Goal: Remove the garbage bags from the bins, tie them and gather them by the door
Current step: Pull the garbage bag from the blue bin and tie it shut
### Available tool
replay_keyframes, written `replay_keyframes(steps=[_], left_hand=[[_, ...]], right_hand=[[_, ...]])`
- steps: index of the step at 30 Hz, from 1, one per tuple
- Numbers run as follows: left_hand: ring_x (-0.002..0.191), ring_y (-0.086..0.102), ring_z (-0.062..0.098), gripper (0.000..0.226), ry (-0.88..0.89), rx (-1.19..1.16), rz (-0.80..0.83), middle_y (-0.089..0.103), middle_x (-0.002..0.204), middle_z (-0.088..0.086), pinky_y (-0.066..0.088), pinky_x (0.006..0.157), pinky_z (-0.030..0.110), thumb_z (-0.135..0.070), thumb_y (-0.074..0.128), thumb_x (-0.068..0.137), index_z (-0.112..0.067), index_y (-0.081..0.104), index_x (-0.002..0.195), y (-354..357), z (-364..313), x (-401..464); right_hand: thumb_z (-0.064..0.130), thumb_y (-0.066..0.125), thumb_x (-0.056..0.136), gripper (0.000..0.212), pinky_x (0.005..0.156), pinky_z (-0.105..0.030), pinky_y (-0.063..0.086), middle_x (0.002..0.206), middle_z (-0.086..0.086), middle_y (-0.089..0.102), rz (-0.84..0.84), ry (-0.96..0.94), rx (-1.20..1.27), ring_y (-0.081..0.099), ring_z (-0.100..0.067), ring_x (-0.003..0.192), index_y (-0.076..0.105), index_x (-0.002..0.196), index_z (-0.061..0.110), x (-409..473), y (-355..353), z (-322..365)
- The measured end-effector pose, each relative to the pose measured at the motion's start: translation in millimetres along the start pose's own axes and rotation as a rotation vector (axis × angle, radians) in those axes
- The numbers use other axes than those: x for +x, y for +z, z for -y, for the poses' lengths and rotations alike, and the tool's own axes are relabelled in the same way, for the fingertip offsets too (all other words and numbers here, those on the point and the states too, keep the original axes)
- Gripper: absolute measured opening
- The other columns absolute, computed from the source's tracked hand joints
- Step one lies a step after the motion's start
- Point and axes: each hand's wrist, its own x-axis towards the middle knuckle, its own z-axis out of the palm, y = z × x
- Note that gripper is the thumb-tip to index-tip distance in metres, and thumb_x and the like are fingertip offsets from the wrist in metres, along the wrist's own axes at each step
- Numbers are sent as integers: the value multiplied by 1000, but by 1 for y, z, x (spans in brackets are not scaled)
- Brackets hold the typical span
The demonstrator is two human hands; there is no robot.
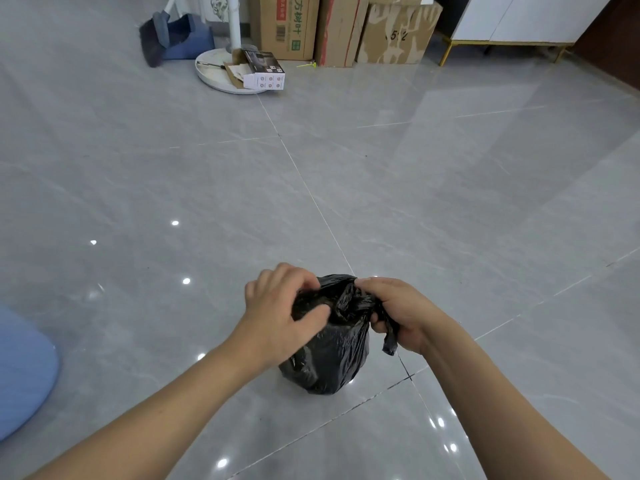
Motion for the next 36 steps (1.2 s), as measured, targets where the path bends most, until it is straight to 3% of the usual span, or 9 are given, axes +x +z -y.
replay_keyframes(steps=[3, 7, 14, 18, 22, 26, 29, 32, 36], left_hand=[[106, 31, 3, 46, -77, 4, 87, 44, 103, -20, 19, 93, 27, -74, 47, 71, -36, 61, 91, 11, -9, 1], [106, 36, 10, 20, -221, -44, 108, 48, 102, -17, 23, 91, 29, -39, 61, 86, -25, 62, 72, 16, -9, 10], [75, 61, 23, 37, -658, -1318, -21, 65, 76, 9, 49, 74, 35, -16, 38, 94, -7, 66, 70, -25, -33, 20], [57, 44, 19, 19, -712, -1608, -165, 42, 58, 3, 45, 69, 34, -11, 37, 87, -15, 34, 69, -27, -37, 29], [51, 29, 17, 21, -762, -1177, -309, 29, 56, 1, 42, 67, 35, -9, 36, 88, -17, 32, 68, -34, -10, 36], [59, 45, 20, 19, -222, 9, 83, 49, 64, 0, 38, 58, 34, -31, 47, 92, -13, 41, 87, -19, 9, 23], [79, 54, 23, 35, 55, 542, 288, 57, 84, 0, 46, 67, 34, -54, 41, 91, -20, 46, 95, -15, 7, 15], [90, 52, 23, 42, 73, 693, 307, 50, 89, 2, 39, 71, 32, -54, 38, 94, -18, 55, 79, -20, 7, 17], [68, 49, 18, 47, -172, 336, 509, 49, 73, 2, 35, 61, 32, -50, 43, 96, -16, 44, 62, -16, 18, 18]], right_hand=[[23, 57, 94, 17, 35, -20, 30, 57, -2, 48, 8, -10, 39, 36, -10, 41, 62, 85, 9, 0, 2, 0], [29, 57, 95, 24, 33, -20, 28, 51, 0, 46, 2, -40, 66, 33, -10, 37, 62, 82, 9, -3, 4, 0], [42, 50, 95, 39, 46, -21, 34, 58, 5, 45, -350, -422, -456, 41, -9, 49, 57, 78, 8, 4, 3, -18], [39, 47, 98, 47, 52, -30, 31, 54, 3, 35, -392, -519, -617, 42, -16, 52, 38, 60, 12, 12, -10, -41], [39, 48, 97, 50, 53, -33, 31, 50, 4, 33, -444, -474, -709, 36, -17, 52, 33, 56, 14, 12, -38, -67], [53, 41, 94, 61, 53, -32, 34, 61, -3, 45, -341, -475, -934, 44, -18, 55, 40, 53, 9, 12, -37, -64], [58, 44, 92, 61, 53, -29, 34, 69, 2, 42, -256, -469, -958, 45, -15, 55, 39, 46, 16, 12, -31, -55], [51, 56, 89, 59, 54, -29, 30, 65, 3, 36, -184, -426, -774, 36, -12, 51, 36, 48, 15, 13, -28, -56], [56, 62, 84, 62, 45, -23, 18, 51, 4, 17, -107, -238, -602, 17, -13, 43, 21, 52, 21, 13, -28, -53]])
